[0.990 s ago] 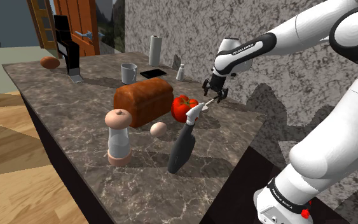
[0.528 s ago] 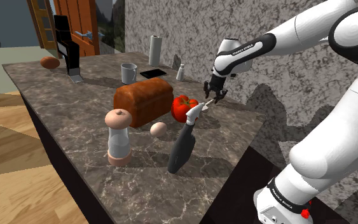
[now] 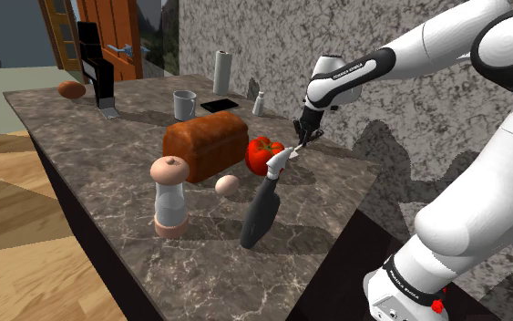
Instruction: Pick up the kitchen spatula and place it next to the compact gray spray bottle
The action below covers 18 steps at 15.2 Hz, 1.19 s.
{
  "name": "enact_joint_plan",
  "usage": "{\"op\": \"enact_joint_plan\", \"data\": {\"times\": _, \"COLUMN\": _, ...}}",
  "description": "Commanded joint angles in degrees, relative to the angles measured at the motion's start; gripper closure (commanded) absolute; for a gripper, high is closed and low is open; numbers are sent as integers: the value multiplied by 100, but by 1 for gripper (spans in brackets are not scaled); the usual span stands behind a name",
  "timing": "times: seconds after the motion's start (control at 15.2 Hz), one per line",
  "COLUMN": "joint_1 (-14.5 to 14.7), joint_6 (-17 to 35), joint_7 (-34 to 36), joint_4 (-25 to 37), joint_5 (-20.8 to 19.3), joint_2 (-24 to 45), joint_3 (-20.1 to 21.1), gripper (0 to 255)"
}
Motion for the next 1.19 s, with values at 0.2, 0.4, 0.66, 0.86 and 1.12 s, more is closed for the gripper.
{"op": "enact_joint_plan", "data": {"times": 0.2, "joint_1": -2, "joint_6": -216, "joint_7": -36, "joint_4": 83, "joint_5": 39, "joint_2": -135, "joint_3": 6, "gripper": 255}}
{"op": "enact_joint_plan", "data": {"times": 0.4, "joint_1": -4, "joint_6": -434, "joint_7": -70, "joint_4": 178, "joint_5": 75, "joint_2": -261, "joint_3": 11, "gripper": 255}}
{"op": "enact_joint_plan", "data": {"times": 0.66, "joint_1": -5, "joint_6": -727, "joint_7": -111, "joint_4": 322, "joint_5": 116, "joint_2": -413, "joint_3": 15, "gripper": 255}}
{"op": "enact_joint_plan", "data": {"times": 0.86, "joint_1": -5, "joint_6": -948, "joint_7": -138, "joint_4": 442, "joint_5": 143, "joint_2": -515, "joint_3": 16, "gripper": 255}}
{"op": "enact_joint_plan", "data": {"times": 1.12, "joint_1": -5, "joint_6": -1244, "joint_7": -172, "joint_4": 621, "joint_5": 174, "joint_2": -634, "joint_3": 17, "gripper": 255}}
